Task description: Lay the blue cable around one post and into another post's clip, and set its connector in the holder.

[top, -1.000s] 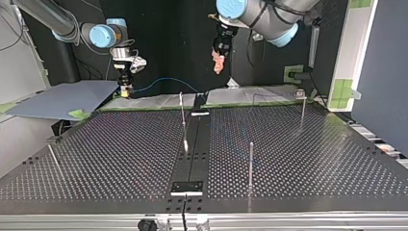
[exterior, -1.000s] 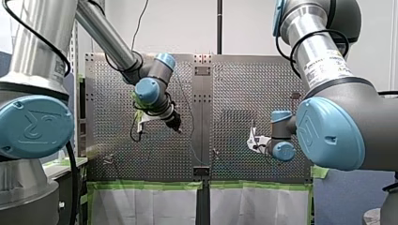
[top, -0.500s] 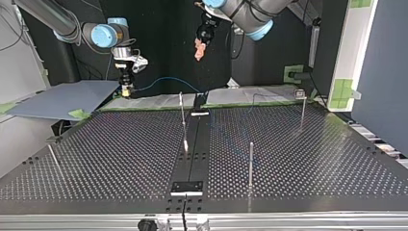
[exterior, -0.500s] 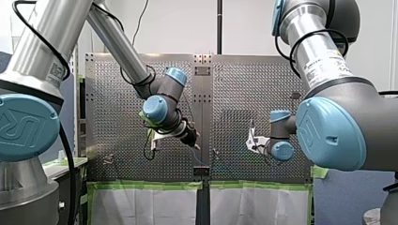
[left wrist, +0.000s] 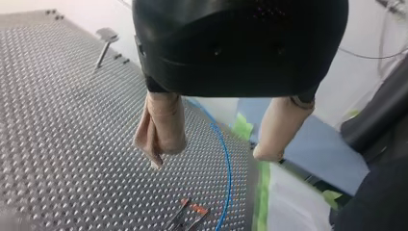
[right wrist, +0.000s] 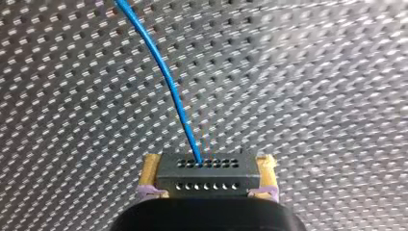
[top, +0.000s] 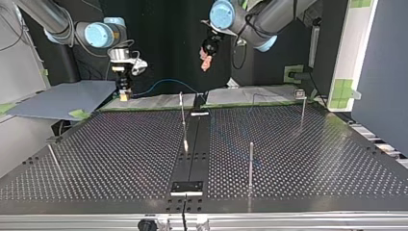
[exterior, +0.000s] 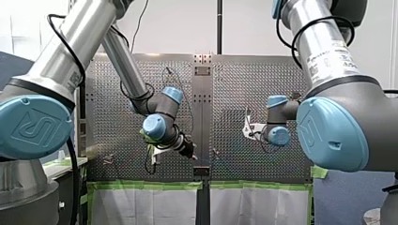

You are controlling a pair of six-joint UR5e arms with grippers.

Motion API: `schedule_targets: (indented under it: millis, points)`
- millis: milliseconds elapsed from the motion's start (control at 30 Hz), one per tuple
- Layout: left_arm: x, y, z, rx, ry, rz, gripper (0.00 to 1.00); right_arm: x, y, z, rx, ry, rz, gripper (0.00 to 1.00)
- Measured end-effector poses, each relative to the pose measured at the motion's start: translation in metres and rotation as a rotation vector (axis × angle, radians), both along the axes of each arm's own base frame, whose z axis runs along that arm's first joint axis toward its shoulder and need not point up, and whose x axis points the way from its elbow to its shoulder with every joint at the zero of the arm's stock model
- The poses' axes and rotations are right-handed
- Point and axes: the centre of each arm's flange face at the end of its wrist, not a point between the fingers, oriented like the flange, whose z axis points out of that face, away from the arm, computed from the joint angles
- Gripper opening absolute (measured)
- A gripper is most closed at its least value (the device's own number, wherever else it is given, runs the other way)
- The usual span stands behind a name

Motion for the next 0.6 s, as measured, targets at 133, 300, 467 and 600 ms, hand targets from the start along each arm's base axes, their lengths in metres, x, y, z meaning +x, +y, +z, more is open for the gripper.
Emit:
schedule_targets:
  millis: [133, 300, 467, 600]
  points:
    - [0.015, -0.005, 0.002, -0.059, -0.023, 0.023, 1.00, 0.005, 0.003, 0.011, -0.013, -0.011, 0.011, 0.00]
    - [0.029, -0.022, 0.014, -0.155, -0.061, 0.006, 1.00, 0.011, 0.007, 0.013, -0.007, -0.011, 0.022, 0.00]
    - [0.029, -0.040, 0.021, -0.244, -0.077, -0.044, 1.00, 0.017, 0.012, 0.012, -0.001, -0.010, 0.035, 0.00]
    - [0.024, -0.052, 0.024, -0.315, -0.078, -0.088, 1.00, 0.021, 0.015, 0.013, -0.006, -0.012, 0.044, 0.00]
